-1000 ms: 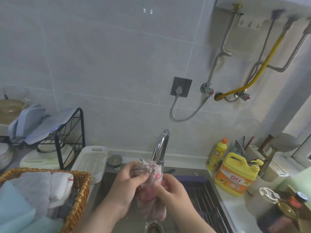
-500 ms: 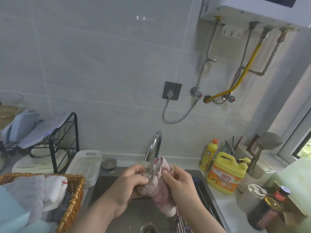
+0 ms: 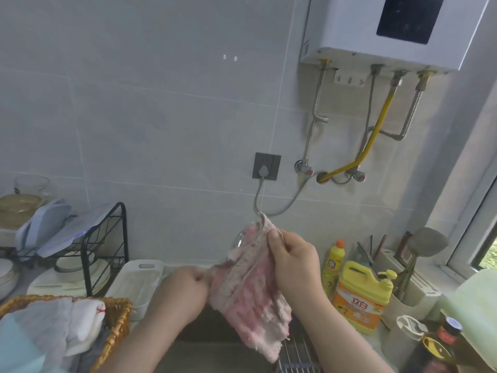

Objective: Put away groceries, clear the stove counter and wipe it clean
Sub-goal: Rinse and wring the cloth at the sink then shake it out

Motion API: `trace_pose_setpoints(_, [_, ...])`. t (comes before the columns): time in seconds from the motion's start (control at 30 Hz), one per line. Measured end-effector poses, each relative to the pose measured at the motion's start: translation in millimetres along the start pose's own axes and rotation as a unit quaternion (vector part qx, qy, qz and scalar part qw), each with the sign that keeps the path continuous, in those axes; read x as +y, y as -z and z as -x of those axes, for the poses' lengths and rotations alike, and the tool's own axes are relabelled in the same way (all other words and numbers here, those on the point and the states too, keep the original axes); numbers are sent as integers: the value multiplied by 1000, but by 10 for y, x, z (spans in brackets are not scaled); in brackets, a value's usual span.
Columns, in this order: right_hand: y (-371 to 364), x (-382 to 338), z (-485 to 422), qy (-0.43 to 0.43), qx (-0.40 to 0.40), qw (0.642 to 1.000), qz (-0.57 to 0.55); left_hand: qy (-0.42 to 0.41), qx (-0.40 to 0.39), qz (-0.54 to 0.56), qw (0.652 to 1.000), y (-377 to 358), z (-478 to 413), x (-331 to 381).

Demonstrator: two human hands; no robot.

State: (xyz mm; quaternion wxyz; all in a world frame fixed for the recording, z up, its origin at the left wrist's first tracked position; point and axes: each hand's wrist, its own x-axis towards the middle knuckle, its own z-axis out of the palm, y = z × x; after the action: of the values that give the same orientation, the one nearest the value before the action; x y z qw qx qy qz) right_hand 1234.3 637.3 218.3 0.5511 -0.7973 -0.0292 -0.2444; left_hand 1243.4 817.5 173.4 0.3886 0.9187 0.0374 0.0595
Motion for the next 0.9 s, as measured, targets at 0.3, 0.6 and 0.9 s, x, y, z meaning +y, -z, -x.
trace_pose_setpoints(0.3, [304, -279, -429, -18, -53, 994, -96, -49, -7, -63, 997, 294, -43, 508])
trace_pose_setpoints(0.6, [384, -412, -529, 5, -91, 992, -91, -116, -92, 346, 926, 236, 4, 1162])
trace_pose_setpoints(0.9, [781, -344, -577, 21, -103, 993, -60, -116, 3, 363, 925, 228, -127, 1390])
